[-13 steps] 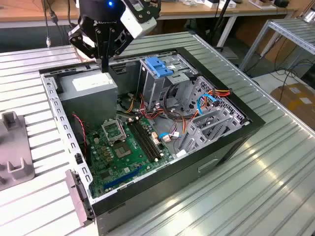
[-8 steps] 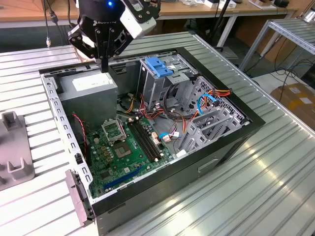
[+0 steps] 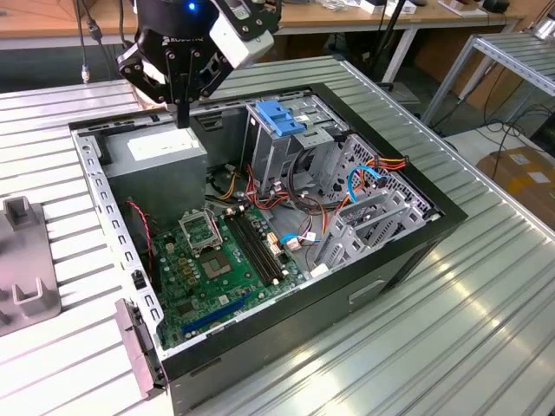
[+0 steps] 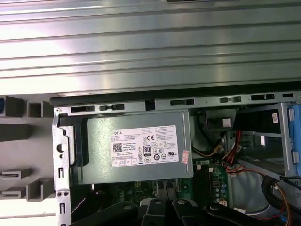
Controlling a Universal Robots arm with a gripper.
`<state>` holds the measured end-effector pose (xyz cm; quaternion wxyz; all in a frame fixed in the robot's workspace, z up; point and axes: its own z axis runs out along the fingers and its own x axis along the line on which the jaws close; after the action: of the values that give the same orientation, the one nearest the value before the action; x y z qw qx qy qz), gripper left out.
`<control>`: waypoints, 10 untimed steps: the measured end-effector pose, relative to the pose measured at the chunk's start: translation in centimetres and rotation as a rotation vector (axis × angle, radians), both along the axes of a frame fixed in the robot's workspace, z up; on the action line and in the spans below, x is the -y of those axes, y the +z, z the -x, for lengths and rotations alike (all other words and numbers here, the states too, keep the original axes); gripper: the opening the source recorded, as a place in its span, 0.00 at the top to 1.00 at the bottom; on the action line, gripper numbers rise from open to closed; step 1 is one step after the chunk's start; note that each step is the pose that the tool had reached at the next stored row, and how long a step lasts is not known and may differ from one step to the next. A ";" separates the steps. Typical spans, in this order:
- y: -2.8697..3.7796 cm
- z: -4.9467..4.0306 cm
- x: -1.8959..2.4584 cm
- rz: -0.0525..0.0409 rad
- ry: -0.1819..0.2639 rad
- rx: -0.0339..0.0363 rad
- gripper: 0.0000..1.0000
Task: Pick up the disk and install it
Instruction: 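Reach for the disk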
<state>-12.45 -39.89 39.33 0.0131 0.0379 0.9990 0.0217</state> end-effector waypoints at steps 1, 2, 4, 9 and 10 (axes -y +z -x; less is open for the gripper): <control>0.00 0.03 0.00 0.0001 0.000 0.0000 0.90; 0.00 0.07 0.00 0.0000 0.000 0.0000 0.90; 0.00 0.13 0.00 0.0000 0.000 0.0000 0.90; 0.00 0.33 0.00 0.0000 0.000 0.0000 0.90; 0.00 0.36 0.00 0.0001 0.000 0.0000 0.90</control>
<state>-12.81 -39.89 39.33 0.0131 0.0379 0.9990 0.0217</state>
